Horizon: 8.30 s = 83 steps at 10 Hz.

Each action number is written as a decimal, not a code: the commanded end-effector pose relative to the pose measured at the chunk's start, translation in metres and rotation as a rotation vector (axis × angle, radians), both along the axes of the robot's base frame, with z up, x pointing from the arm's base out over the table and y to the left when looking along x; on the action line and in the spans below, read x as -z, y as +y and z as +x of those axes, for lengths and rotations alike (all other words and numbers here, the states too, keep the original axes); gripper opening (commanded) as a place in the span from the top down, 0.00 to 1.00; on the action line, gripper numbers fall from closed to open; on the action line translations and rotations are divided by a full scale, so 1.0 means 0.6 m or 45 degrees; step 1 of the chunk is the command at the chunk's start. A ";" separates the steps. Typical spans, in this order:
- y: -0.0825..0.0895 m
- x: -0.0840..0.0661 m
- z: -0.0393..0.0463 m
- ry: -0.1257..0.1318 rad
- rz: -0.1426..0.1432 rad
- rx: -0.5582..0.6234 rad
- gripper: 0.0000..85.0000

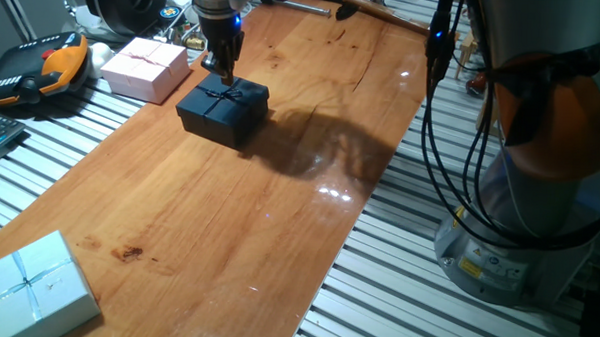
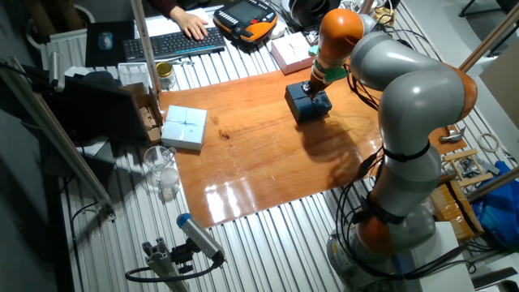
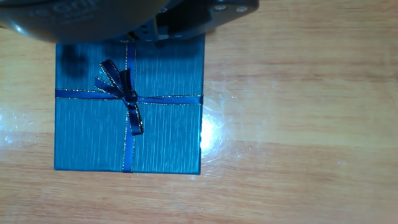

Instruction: Cover the box

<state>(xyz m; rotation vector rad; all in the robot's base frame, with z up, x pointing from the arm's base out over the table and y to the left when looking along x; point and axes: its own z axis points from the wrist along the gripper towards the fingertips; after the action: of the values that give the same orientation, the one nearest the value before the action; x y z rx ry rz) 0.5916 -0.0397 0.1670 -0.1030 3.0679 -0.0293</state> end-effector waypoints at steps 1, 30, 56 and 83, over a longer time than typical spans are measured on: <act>0.000 0.000 0.001 0.000 0.000 0.000 1.00; 0.002 -0.044 -0.006 0.074 0.004 0.095 1.00; 0.003 -0.060 -0.019 0.036 -0.024 0.093 1.00; 0.006 -0.059 -0.019 0.033 -0.020 0.089 1.00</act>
<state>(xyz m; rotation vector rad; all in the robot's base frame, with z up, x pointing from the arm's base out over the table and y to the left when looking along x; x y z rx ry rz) 0.5803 -0.0360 0.2023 0.0028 3.0972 -0.0551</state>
